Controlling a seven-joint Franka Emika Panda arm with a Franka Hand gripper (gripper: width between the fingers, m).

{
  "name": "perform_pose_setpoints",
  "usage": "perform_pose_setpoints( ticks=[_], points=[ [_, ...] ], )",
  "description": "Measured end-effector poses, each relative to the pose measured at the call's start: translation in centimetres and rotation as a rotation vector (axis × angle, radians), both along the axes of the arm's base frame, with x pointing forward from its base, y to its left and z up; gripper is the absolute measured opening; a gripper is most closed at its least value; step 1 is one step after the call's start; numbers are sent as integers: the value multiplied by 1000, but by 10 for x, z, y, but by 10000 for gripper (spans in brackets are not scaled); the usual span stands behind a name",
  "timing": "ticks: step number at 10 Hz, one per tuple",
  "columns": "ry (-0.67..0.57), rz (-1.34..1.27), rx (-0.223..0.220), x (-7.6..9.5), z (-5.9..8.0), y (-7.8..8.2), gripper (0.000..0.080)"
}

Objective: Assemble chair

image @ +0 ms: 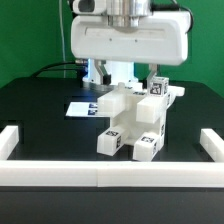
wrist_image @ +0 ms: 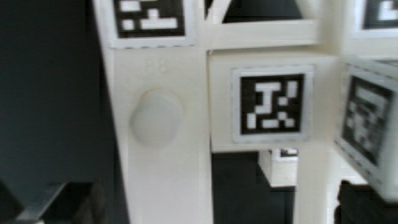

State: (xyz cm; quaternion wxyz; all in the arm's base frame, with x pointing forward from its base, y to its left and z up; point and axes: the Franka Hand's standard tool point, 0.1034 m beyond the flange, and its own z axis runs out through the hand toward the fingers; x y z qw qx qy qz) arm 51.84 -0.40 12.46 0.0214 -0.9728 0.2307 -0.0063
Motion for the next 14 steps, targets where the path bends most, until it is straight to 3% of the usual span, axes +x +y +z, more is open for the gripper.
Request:
perform_pose_setpoints(
  ticks=[4,5,6,7,11,13,14],
  points=[
    [-8,-13,71,-21,33,23,648],
    [-13,-16,89,-15,47,23,648],
    [-33,-46,85,-15,46,25,648],
    [-29,-56,91,-41,34,45,648],
    [-32,-57,86,-37,34,38,648],
    [-41,-96,65,-86,-1,53,648],
    [-36,-98,53,-98,-15,62,648]
  ],
)
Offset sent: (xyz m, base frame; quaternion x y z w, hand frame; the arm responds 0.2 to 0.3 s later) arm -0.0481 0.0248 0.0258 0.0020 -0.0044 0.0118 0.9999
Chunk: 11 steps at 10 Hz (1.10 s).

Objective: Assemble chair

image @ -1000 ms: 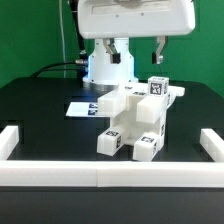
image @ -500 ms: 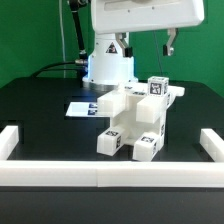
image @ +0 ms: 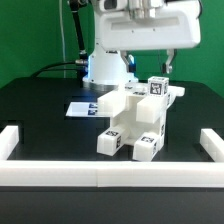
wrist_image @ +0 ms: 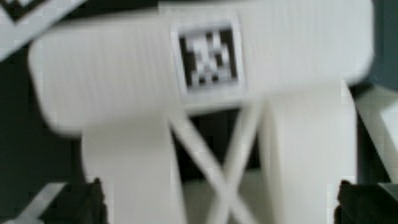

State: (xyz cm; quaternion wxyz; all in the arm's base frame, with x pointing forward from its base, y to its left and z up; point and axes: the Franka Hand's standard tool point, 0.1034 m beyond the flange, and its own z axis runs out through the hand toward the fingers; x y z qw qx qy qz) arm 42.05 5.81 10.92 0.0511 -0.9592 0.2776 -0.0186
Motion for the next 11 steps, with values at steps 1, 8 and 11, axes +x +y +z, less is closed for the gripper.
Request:
perform_pose_setpoints(
  ticks=[1,8,11],
  points=[
    [4,8,-14,-8,-12,7,648],
    [18,35,-26,-4,-22,7,648],
    [19,41,-18,-1,-17,3,648]
  ],
)
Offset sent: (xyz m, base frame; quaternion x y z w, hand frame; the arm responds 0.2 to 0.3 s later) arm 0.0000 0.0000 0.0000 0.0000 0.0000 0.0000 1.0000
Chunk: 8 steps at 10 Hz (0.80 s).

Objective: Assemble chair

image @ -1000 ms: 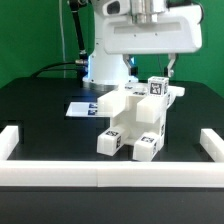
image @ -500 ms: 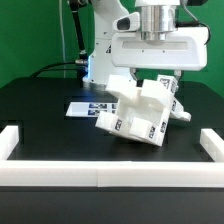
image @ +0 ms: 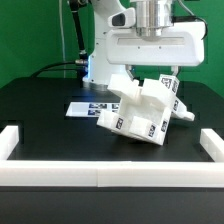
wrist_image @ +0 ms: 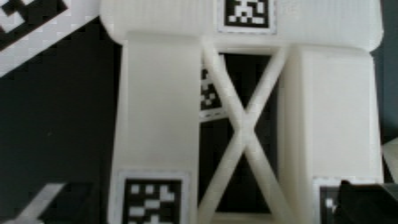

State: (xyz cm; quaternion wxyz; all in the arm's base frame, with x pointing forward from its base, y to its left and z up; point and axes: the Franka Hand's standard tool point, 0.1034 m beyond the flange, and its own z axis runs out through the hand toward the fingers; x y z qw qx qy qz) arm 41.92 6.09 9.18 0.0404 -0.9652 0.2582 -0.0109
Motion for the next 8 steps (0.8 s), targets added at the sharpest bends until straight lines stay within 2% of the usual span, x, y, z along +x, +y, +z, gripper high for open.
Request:
perform_pose_setpoints(
  ticks=[2,5,7,8],
  points=[
    [-10,23,15,11,11,-11,648],
    [-42,48,0,37,15,-29,648],
    [-49,56,2,50,20,-31,648],
    [-46,57,1,48,19,-31,648]
  ],
)
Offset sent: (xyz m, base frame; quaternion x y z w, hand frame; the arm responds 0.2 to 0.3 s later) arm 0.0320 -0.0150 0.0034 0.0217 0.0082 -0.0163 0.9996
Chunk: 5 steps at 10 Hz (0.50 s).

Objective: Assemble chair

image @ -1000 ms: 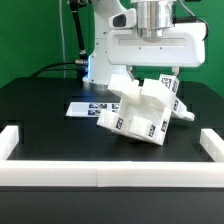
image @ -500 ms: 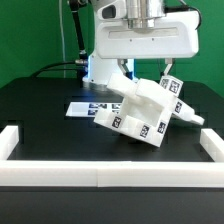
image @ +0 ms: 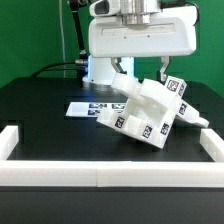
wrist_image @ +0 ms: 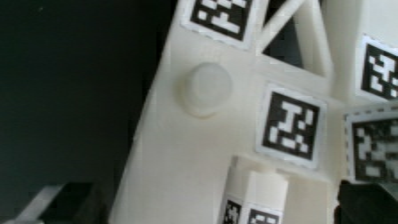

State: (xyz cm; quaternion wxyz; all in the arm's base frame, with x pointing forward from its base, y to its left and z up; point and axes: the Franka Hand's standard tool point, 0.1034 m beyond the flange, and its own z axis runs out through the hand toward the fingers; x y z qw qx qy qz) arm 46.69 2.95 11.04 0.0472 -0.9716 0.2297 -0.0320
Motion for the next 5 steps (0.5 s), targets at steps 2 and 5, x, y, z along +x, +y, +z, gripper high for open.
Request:
perform_pose_setpoints(
  ticks=[2,5],
  points=[
    [1,0,0,-1,-1,0,648],
    [-10,26,-1,10,4,-14,648]
  ],
)
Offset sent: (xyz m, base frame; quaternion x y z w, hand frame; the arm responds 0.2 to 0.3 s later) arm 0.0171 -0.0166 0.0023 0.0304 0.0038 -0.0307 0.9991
